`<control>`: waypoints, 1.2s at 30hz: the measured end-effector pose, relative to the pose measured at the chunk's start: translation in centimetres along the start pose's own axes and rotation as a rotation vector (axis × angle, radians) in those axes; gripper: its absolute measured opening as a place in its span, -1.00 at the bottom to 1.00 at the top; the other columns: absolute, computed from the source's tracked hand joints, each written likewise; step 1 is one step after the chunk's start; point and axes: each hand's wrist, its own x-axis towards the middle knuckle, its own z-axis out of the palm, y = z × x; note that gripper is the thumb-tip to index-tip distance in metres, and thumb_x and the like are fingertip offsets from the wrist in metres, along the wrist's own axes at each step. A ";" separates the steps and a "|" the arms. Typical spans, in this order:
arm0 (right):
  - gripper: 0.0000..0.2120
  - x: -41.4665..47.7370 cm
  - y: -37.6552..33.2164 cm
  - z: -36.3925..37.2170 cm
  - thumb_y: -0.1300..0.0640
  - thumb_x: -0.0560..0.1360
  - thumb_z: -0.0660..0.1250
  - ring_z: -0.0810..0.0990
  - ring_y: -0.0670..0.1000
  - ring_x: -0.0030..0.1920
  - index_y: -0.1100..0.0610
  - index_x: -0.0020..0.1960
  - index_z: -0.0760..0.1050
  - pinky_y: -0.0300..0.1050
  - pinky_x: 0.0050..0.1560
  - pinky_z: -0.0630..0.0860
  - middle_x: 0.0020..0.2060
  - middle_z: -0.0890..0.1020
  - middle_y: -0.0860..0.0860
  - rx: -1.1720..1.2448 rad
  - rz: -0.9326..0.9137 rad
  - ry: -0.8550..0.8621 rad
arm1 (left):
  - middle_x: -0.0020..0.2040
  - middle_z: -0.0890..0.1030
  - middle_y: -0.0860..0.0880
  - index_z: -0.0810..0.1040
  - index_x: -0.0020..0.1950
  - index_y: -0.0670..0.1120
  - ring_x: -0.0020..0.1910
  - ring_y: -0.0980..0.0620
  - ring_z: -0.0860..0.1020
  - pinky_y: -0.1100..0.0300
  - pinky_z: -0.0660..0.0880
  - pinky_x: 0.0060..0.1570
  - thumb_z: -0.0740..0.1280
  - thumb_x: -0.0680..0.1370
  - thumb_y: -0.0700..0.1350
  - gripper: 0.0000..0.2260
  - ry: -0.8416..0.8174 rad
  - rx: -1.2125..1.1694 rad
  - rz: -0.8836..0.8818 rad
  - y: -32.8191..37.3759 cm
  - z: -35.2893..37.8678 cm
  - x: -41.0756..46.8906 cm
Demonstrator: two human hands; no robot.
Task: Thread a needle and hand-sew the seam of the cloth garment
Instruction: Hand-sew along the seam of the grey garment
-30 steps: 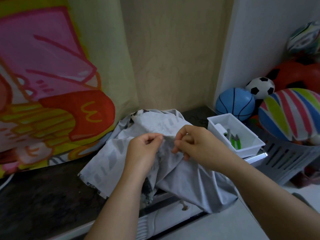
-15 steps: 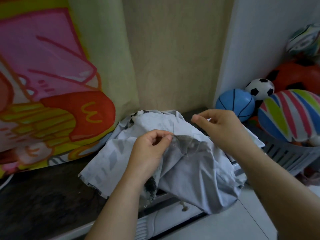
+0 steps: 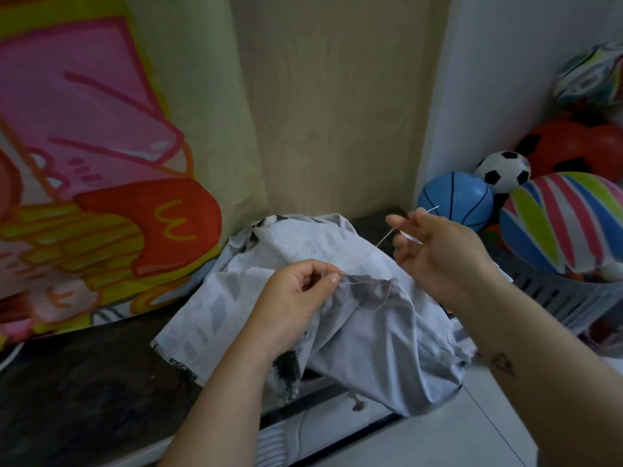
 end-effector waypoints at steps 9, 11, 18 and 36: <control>-0.81 0.8 1.8 -1.7 0.05 0.62 0.08 0.38 -0.07 0.30 0.03 -0.08 0.42 0.26 0.43 -0.28 -0.10 0.56 -0.14 -1.510 -0.514 -0.212 | -0.16 0.67 0.09 0.62 -0.09 0.01 -0.10 0.16 0.61 0.32 0.49 -0.04 0.32 0.57 -0.15 -0.88 0.014 0.028 -0.021 -0.1 0.0 0.1; -0.82 1.3 1.7 -2.2 0.04 0.63 0.03 0.46 -0.02 0.13 -0.02 -0.09 0.35 0.28 0.44 -0.22 -0.15 0.54 -0.09 -1.646 -0.502 -0.183 | -0.18 0.66 0.11 0.61 -0.09 0.02 -0.11 0.17 0.60 0.32 0.47 -0.05 0.31 0.58 -0.14 -0.88 0.021 0.037 -0.027 -0.2 -0.1 0.1; -0.86 1.5 0.0 -1.9 0.19 0.63 0.10 0.45 -0.04 -0.44 0.21 -0.02 0.40 -0.13 -0.27 0.56 -0.50 0.31 0.00 -0.247 -0.040 -0.169 | -0.20 0.65 0.13 0.61 -0.07 -0.02 -0.16 0.26 0.59 0.42 0.46 -0.11 0.30 0.58 -0.15 -0.90 0.025 0.050 -0.036 -0.1 -0.4 0.1; -0.95 -0.5 1.5 -0.7 0.13 0.44 0.42 0.54 -0.33 0.04 0.02 -0.19 0.62 -0.50 0.03 0.41 0.01 0.64 -0.16 -1.017 -0.240 -0.650 | -0.12 0.68 0.07 0.63 -0.04 -0.02 -0.10 0.22 0.61 0.47 0.47 -0.16 0.32 0.58 -0.13 -0.90 0.070 0.045 -0.069 0.7 -0.4 -0.3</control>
